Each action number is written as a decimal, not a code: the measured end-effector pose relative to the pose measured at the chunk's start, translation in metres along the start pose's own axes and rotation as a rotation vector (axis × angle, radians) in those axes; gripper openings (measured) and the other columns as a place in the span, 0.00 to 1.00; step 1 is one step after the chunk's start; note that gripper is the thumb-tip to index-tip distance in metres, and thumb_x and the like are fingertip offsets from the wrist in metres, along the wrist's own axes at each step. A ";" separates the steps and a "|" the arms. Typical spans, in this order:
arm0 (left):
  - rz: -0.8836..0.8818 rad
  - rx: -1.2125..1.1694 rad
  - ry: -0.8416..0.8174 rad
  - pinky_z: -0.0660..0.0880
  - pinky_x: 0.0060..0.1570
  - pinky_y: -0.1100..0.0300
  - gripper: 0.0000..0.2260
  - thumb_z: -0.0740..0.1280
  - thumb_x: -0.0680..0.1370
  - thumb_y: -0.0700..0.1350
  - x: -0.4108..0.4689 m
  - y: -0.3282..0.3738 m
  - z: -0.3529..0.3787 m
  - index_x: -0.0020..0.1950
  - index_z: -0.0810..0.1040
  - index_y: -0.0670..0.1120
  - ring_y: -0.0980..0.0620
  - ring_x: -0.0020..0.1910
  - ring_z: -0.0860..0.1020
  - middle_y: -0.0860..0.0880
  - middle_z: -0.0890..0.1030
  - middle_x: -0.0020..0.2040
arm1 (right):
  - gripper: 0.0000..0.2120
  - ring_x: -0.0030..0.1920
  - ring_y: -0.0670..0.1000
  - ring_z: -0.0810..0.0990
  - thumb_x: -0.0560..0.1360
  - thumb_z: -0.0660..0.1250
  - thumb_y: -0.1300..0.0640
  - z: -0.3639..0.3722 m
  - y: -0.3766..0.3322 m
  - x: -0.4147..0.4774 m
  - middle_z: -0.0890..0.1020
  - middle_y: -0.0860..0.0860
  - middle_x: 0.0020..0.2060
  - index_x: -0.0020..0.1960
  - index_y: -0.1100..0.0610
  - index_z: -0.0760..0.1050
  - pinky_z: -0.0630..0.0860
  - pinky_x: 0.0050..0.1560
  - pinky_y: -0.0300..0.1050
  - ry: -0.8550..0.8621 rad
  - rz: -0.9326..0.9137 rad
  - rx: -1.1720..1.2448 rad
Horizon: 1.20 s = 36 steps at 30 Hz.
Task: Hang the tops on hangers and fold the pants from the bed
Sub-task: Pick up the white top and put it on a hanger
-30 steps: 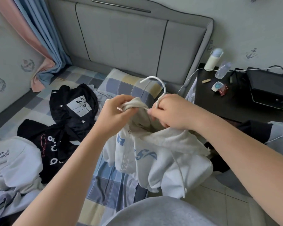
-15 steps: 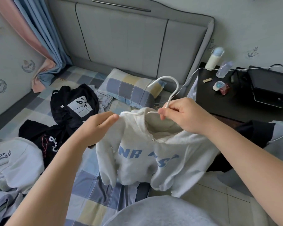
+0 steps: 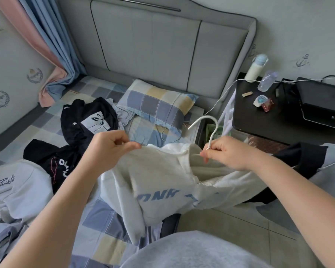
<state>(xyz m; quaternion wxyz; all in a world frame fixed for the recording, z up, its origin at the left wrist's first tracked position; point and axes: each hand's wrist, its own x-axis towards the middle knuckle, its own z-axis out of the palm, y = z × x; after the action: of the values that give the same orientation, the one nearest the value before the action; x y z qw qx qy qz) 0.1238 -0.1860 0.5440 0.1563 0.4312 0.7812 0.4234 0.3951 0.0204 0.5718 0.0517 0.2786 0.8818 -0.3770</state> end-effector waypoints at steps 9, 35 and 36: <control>0.035 0.060 -0.221 0.64 0.31 0.69 0.17 0.79 0.62 0.59 -0.014 0.013 0.000 0.31 0.76 0.51 0.59 0.29 0.67 0.58 0.70 0.29 | 0.25 0.28 0.44 0.68 0.76 0.64 0.43 0.034 -0.003 -0.005 0.74 0.64 0.31 0.39 0.65 0.80 0.65 0.32 0.35 0.424 -0.130 0.266; 0.053 0.048 -0.371 0.63 0.32 0.65 0.19 0.63 0.79 0.61 -0.011 0.012 0.008 0.35 0.71 0.49 0.58 0.29 0.67 0.58 0.69 0.30 | 0.25 0.25 0.42 0.65 0.78 0.64 0.48 0.039 -0.003 -0.019 0.66 0.42 0.21 0.40 0.72 0.78 0.63 0.31 0.31 0.449 -0.225 0.340; 0.064 0.049 -0.328 0.59 0.30 0.63 0.22 0.64 0.80 0.59 -0.011 0.015 0.015 0.35 0.66 0.44 0.56 0.28 0.63 0.54 0.64 0.29 | 0.26 0.24 0.42 0.65 0.78 0.63 0.48 0.040 -0.004 -0.019 0.66 0.42 0.21 0.40 0.73 0.77 0.63 0.31 0.31 0.453 -0.223 0.346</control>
<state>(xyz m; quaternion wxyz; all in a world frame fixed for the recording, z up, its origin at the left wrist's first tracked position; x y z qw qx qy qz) 0.1469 -0.1831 0.5457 0.2577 0.5230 0.7411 0.3329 0.4041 -0.0184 0.5517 -0.2361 0.2616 0.8187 -0.4535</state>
